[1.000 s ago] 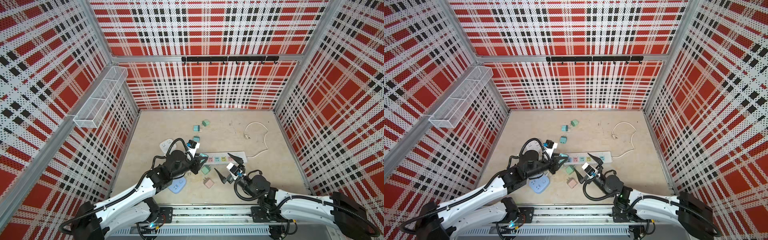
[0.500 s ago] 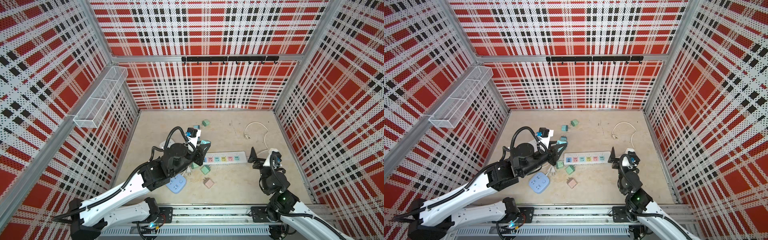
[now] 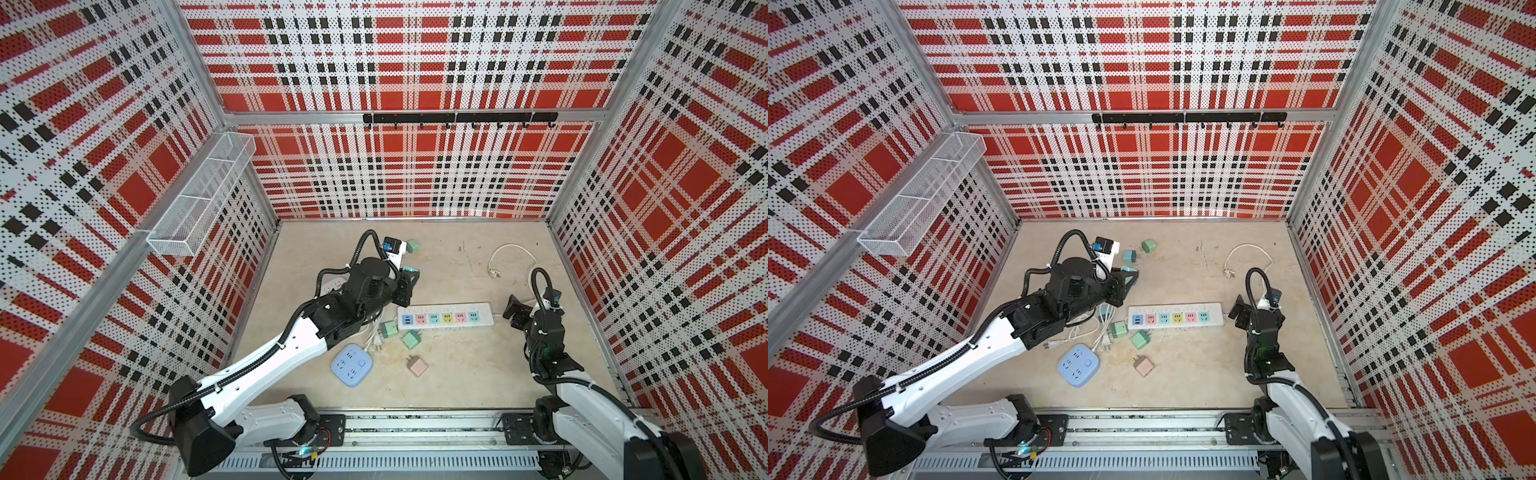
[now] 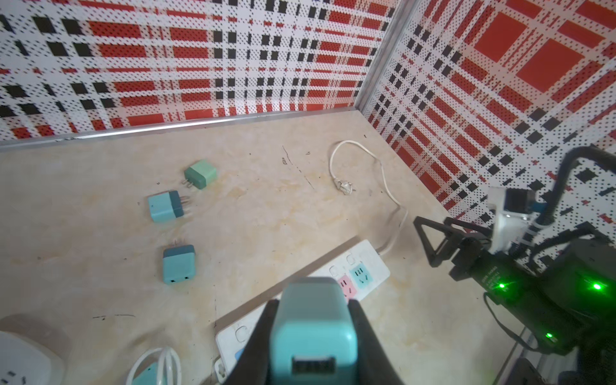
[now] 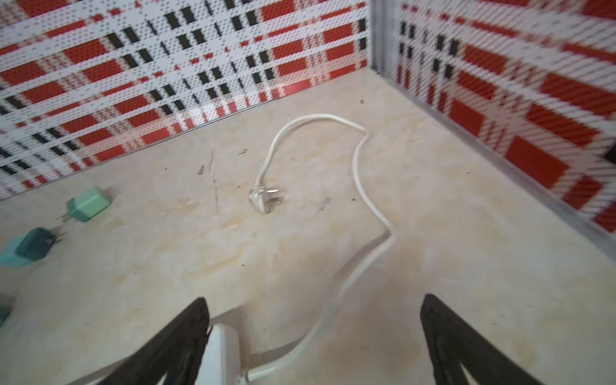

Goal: Insert the plug
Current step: 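Carry the teal adapter over the strip while the right gripper nears the plug, then align the teal adapter above the teal socket at the strip's far end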

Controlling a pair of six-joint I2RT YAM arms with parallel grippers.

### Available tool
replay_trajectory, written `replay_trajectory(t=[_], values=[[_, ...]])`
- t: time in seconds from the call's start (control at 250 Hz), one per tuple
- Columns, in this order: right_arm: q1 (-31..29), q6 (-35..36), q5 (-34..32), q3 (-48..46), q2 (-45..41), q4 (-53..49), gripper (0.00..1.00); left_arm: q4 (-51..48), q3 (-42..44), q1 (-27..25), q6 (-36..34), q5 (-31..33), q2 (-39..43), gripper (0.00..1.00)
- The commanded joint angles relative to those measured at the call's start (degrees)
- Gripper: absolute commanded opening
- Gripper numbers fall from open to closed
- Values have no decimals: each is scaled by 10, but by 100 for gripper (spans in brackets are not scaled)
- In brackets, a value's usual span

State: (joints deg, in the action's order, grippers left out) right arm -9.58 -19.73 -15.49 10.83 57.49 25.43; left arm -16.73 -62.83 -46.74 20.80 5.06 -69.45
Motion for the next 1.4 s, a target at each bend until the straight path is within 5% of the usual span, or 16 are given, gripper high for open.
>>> replay_trajectory(t=[0.0, 0.264, 0.44, 0.552, 0.7, 0.948, 1.209, 1.397], values=[[3, 8, 100, 55, 61, 69, 100, 30, -37, 4, 14, -39, -28, 0], [3, 8, 123, 54, 76, 82, 100, 59, -47, -1, -43, -49, -100, 0], [3, 8, 132, 50, 69, 78, 100, 39, -78, -40, -213, -36, -168, 0], [3, 8, 136, 42, 61, 83, 100, -19, -136, -75, -365, -95, -229, 0], [3, 9, 148, 32, 49, 92, 100, -121, -248, -96, -457, -129, -325, 0], [8, -29, 61, 30, 16, 39, 100, -194, -350, -91, -504, -195, -425, 0], [101, -97, 165, 25, 42, 54, 100, -247, -426, -72, -542, -231, -486, 0], [102, -103, 150, 13, 22, 53, 100, -299, -494, -71, -561, -199, -538, 0]])
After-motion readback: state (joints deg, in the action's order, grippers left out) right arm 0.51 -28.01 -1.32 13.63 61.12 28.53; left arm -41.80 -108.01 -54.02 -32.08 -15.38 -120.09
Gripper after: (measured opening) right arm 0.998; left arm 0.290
